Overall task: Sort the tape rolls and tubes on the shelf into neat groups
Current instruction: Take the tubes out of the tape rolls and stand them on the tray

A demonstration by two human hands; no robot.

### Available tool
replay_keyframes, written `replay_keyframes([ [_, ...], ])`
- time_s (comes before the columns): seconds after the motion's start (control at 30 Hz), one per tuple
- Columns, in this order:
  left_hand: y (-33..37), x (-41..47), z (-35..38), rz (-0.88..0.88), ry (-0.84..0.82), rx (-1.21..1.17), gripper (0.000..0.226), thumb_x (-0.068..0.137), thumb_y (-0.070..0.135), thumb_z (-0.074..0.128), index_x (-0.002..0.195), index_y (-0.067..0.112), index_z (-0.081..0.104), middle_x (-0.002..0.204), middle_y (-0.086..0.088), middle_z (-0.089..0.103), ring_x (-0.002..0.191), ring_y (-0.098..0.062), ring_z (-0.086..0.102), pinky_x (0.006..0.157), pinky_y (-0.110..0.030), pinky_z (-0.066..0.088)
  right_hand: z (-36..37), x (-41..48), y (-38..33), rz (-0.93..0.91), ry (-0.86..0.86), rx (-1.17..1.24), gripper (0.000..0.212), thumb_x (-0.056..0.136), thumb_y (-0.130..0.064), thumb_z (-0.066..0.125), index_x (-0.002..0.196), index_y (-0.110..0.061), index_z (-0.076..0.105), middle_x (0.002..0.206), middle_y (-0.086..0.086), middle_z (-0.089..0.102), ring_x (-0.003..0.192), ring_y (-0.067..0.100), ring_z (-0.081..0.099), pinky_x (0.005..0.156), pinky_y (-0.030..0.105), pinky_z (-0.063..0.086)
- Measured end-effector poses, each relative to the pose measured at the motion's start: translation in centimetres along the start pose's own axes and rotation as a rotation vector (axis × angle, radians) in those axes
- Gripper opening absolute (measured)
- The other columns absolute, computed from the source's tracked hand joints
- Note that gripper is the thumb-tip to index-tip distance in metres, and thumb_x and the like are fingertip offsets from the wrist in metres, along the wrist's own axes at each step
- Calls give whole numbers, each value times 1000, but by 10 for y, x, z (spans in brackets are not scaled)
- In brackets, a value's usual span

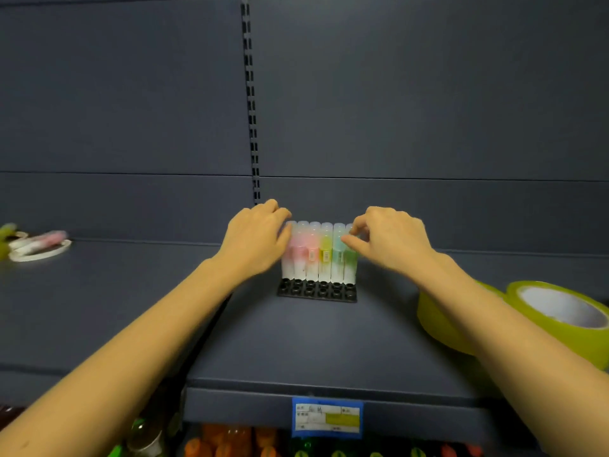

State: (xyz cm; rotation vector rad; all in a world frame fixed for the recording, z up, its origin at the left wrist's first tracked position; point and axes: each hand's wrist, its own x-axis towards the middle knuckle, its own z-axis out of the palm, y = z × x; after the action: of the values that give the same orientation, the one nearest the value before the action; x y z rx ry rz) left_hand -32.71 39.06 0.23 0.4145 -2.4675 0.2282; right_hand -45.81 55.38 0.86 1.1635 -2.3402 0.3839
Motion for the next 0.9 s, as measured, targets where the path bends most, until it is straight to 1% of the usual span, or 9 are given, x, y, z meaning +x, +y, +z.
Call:
replay_keyframes([
  [0.1,-21,-19,-10,-67,-30,45,33,97,31,38,117,15,59,112,-4,57,100,-24,57,79,-33,40,-16,13,-10,-35,-44,-106,36,89,-52,50,92,-24,73,98,3,68,91,29,62,63,28,34],
  [0.17,-36,-35,-19,-108,-38,84,34,97,33,38,116,16,60,110,-3,59,98,-24,57,77,-32,40,-20,22,-25,-72,-5,-119,32,89,-49,52,94,-24,72,101,5,67,93,31,62,64,29,34],
  [0.23,-54,-54,-29,-155,-43,123,35,97,36,38,117,16,59,110,-3,59,99,-23,57,78,-32,41,-16,27,-49,-131,21,-22,27,89,-44,53,99,-26,71,104,3,67,94,30,62,66,29,35],
  [0.37,-95,-99,-51,-268,-63,197,37,96,39,37,115,16,59,113,-2,61,104,-21,57,83,-33,42,5,32,-119,-309,-79,127,28,90,-44,53,111,-30,65,113,-4,64,102,25,60,72,29,39],
  [0.43,-117,-126,-62,-331,-67,223,36,96,40,38,114,17,60,113,-2,61,104,-22,56,83,-33,42,14,33,-156,-374,-119,168,28,90,-44,53,111,-30,64,113,-5,64,104,24,60,74,30,40],
  [0.63,-186,-195,-93,-486,-110,300,37,96,42,37,115,18,58,119,0,60,111,-21,55,86,-33,41,33,31,-259,-552,-178,196,26,91,-43,52,109,-28,64,110,-6,65,99,20,61,70,28,41],
  [0.77,-238,-228,-114,-514,-122,336,37,96,43,36,114,18,58,117,-1,60,111,-21,54,87,-33,41,41,35,-326,-569,-189,228,28,90,-43,53,111,-28,64,113,-5,64,101,20,61,75,30,44],
  [0.9,-290,-261,-133,-515,-153,355,38,96,43,35,114,19,58,117,0,60,111,-20,53,86,-33,40,48,38,-390,-545,-214,251,27,91,-42,52,111,-28,64,114,-6,64,102,19,60,73,29,42],
])
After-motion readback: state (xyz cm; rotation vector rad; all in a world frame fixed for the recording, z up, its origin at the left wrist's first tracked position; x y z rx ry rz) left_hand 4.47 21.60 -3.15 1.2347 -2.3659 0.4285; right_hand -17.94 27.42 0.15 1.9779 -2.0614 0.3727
